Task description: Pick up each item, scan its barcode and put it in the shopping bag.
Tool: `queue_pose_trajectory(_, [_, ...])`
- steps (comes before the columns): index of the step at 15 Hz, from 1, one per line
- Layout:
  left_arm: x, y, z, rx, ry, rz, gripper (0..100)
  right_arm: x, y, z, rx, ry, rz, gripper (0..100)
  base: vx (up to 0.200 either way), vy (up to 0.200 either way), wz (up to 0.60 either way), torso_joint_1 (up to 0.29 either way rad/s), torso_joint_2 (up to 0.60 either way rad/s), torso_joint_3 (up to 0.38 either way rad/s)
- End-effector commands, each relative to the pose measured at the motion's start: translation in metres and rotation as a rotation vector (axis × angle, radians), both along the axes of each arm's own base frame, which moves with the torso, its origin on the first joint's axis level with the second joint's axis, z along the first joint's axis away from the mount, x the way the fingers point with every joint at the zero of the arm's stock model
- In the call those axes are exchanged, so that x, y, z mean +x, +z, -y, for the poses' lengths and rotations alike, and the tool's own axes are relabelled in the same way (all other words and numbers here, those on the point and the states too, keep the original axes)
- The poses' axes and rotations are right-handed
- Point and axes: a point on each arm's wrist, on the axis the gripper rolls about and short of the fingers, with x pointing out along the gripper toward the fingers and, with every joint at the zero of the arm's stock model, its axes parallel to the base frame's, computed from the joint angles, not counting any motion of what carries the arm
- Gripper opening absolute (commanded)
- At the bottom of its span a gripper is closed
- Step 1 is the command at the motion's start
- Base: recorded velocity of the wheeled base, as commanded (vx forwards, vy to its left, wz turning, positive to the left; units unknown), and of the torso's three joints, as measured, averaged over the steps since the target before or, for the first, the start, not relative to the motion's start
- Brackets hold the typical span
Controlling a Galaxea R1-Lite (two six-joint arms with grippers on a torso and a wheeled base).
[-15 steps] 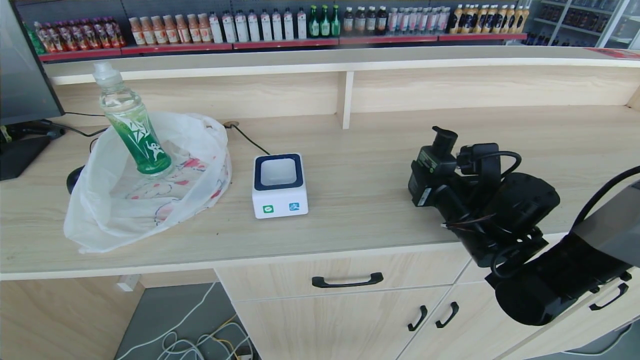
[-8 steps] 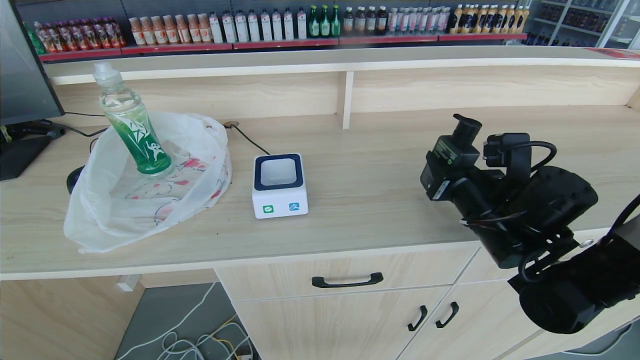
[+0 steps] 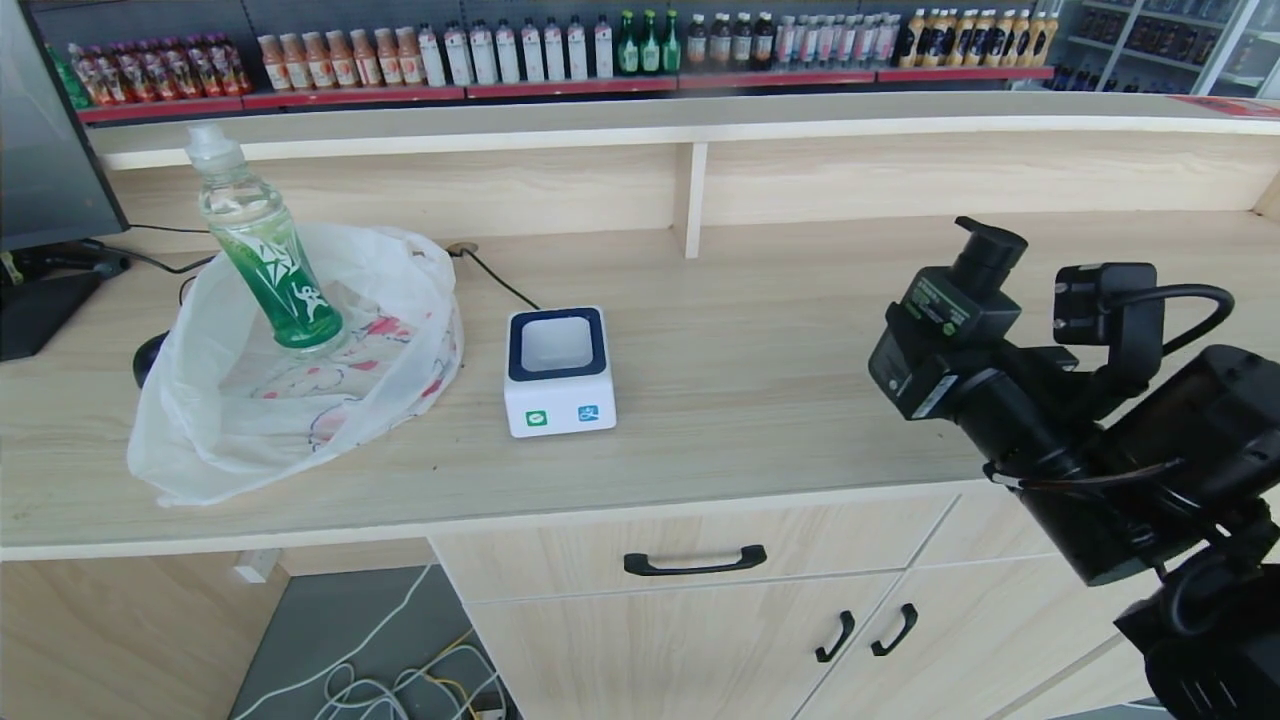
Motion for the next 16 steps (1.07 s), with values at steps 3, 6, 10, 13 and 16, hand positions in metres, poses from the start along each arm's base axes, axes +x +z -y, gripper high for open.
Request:
queue_pose_trajectory(3, [0.000, 0.000, 0.000, 0.000, 0.000, 0.000, 100, -0.042, 0.005, 0.005, -0.004, 0.058, 0.003, 0, 0.000, 0.000, 0.00, 0.000, 0.00, 0.000])
queue_pose_trajectory(6, [0.000, 0.000, 0.000, 0.000, 0.000, 0.000, 100, -0.060, 0.004, 0.015, -0.006, 0.060, -0.001, 0, 0.000, 0.000, 0.00, 0.000, 0.00, 0.000])
queue_pose_trajectory(10, [0.000, 0.000, 0.000, 0.000, 0.000, 0.000, 100, -0.086, -0.004, 0.009, -0.023, 0.155, -0.029, 0, 0.000, 0.000, 0.00, 0.000, 0.00, 0.000])
queue_pose_trajectory(13, [0.000, 0.000, 0.000, 0.000, 0.000, 0.000, 100, -0.108, -0.008, -0.005, -0.027, 0.284, -0.042, 0, 0.000, 0.000, 0.00, 0.000, 0.00, 0.000])
queue_pose_trajectory(16, [0.000, 0.000, 0.000, 0.000, 0.000, 0.000, 100, -0.108, -0.006, -0.008, -0.002, 0.356, -0.039, 0, 0.000, 0.000, 0.00, 0.000, 0.00, 0.000])
